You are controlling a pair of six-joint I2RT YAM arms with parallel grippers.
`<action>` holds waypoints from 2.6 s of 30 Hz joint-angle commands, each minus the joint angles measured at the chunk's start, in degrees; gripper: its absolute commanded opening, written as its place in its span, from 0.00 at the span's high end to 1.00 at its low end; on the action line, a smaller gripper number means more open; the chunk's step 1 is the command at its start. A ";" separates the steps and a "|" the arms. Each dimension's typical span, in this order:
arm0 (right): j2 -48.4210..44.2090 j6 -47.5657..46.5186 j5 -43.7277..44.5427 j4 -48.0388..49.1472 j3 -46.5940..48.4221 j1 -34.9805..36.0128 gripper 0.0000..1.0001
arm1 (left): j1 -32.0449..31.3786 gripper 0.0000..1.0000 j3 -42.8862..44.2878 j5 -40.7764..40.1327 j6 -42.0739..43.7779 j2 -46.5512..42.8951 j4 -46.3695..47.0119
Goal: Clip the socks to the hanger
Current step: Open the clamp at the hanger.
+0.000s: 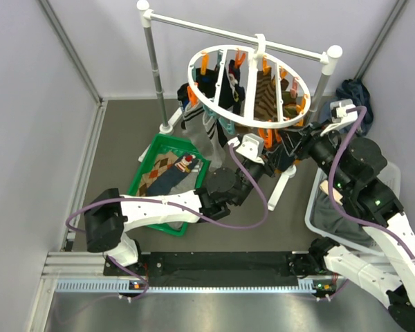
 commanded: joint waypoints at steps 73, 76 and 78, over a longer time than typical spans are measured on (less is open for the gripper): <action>-2.31 3.87 -8.04 10.99 -4.86 -0.17 1.00 | 16.59 0.75 -10.03 35.00 -42.17 -5.66 15.69; -2.39 3.78 -7.60 8.88 -3.80 -0.17 0.99 | 16.59 0.82 -10.38 34.74 -41.82 -5.57 15.78; -2.48 3.69 -7.77 7.74 -3.36 -0.17 0.97 | 16.59 0.87 -10.38 34.74 -41.73 -5.22 16.30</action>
